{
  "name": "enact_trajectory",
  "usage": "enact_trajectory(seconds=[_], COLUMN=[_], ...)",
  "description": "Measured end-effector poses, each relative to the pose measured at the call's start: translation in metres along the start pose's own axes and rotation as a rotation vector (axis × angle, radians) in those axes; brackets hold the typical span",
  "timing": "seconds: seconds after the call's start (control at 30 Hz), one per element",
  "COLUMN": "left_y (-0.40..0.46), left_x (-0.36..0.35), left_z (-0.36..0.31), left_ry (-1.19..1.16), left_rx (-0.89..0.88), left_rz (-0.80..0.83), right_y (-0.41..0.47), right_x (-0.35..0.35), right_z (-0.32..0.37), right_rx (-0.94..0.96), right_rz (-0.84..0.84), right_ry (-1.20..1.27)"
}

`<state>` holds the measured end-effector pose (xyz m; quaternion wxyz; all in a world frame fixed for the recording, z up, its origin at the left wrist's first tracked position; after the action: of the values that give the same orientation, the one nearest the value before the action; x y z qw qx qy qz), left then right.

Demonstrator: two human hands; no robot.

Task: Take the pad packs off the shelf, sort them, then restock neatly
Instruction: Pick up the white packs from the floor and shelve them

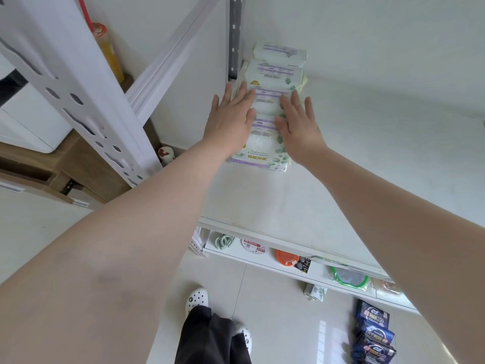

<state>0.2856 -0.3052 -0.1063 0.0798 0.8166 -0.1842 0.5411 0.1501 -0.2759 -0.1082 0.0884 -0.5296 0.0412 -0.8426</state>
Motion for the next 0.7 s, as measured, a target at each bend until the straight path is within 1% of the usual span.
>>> enact_trajectory(seconds=[0.07, 0.2, 0.43, 0.57, 0.7], left_y=[0.0, -0.002, 0.002, -0.005, -0.033], left_x=[-0.003, -0.005, 0.0, 0.014, 0.027], left_z=[0.004, 0.004, 0.001, -0.01, -0.039], left_ry=[0.0, -0.027, 0.122, 0.136, 0.057], left_rx=[-0.009, -0.013, 0.011, -0.002, -0.086], left_rz=[0.024, 0.011, 0.034, -0.011, -0.081], right_y=[0.0, -0.007, -0.004, -0.011, -0.044], right_x=[-0.002, -0.001, 0.002, 0.012, 0.023], right_z=[-0.004, -0.006, -0.003, 0.001, -0.003], right_rx=[-0.01, -0.046, -0.074, -0.087, -0.086], right_rz=[0.009, 0.003, 0.013, -0.012, -0.065], right_ry=[-0.047, -0.065, -0.1, -0.098, -0.021])
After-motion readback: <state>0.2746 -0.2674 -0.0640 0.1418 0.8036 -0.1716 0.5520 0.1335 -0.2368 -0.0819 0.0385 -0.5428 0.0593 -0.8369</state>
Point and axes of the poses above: each hand's wrist, its own y-axis towards the middle knuckle, its own x-axis out of the back of the hand, z = x × y, the point moved 8 cm from there along y, towards the middle knuckle, and after that the axes turned 11 degrees about z, right-handed, at the moved point
